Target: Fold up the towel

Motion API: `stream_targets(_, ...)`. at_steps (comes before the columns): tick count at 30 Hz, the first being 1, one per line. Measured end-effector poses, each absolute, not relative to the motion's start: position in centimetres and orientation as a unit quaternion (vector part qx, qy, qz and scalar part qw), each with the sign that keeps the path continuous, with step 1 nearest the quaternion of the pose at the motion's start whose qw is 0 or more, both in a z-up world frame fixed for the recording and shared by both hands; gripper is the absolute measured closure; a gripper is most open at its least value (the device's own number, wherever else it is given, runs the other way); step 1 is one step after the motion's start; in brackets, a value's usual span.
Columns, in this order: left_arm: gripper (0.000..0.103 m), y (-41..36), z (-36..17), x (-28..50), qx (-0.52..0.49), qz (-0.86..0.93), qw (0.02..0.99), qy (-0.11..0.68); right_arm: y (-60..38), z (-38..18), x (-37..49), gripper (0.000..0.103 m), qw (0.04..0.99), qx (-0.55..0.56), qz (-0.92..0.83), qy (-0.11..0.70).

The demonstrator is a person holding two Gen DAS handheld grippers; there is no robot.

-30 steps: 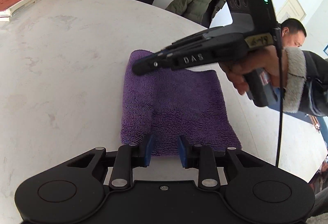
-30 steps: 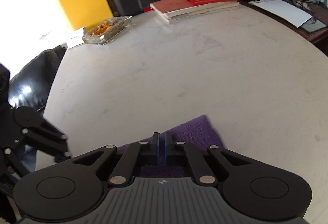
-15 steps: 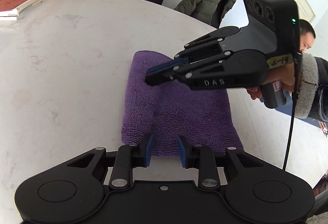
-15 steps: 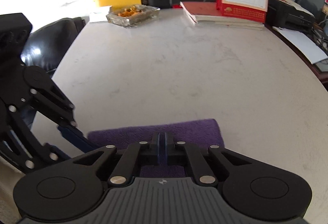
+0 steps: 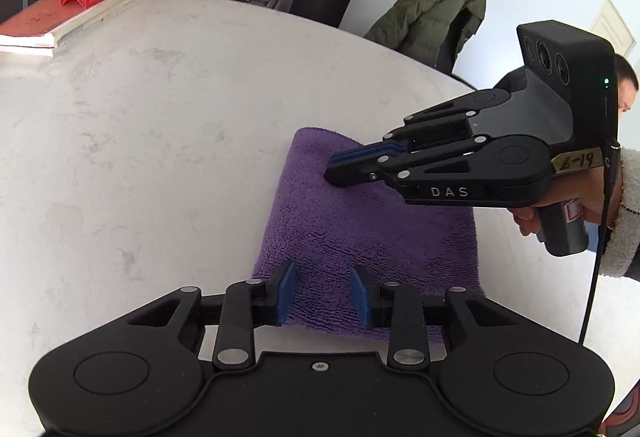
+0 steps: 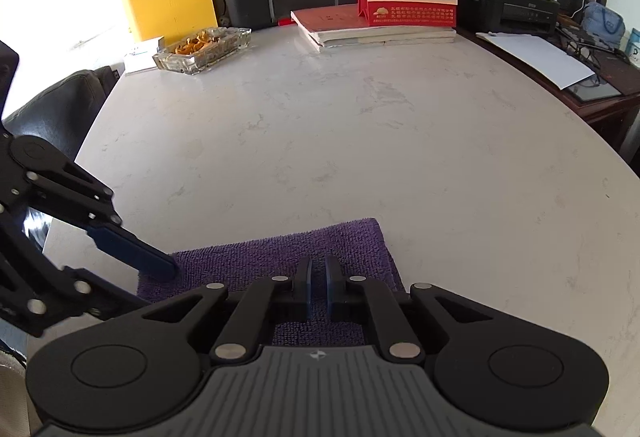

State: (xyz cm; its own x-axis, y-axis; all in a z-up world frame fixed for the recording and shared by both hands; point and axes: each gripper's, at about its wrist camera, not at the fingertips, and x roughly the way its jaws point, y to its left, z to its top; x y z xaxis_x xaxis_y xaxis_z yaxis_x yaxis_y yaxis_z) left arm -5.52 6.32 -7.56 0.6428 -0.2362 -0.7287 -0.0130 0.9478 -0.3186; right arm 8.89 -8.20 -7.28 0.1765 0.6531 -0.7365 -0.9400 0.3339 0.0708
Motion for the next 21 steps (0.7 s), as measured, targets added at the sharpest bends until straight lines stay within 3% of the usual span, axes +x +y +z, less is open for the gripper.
stream_targets(6, 0.077, 7.1, -7.2, -8.4, -0.132, -0.023, 0.885, 0.446, -8.3, -7.4, 8.9, 0.096, 0.739, -0.208, 0.536, 0.351)
stream_targets(12, 0.076, 8.1, -5.7, -10.0, -0.137, -0.015, 0.896, 0.423, -8.9, -4.7, 6.8, 0.094, 0.748, -0.212, 0.537, 0.328)
stream_targets(15, 0.076, 8.0, -5.5, -9.1, -0.132, -0.024, 0.902, 0.411, -9.7, -3.5, 4.0, 0.094, 0.739, -0.230, 0.548, 0.318)
stream_targets(17, 0.076, 7.8, -5.4, -7.8, -0.128, -0.036, 0.907, 0.400, -10.1, -3.9, 2.2, 0.086, 0.731, -0.254, 0.546, 0.321)
stream_targets(21, 0.076, 7.0, -6.5, -4.4, -0.122, -0.064, 0.905, 0.402, -10.5, -5.7, 0.7, 0.086, 0.727, -0.260, 0.531, 0.349)
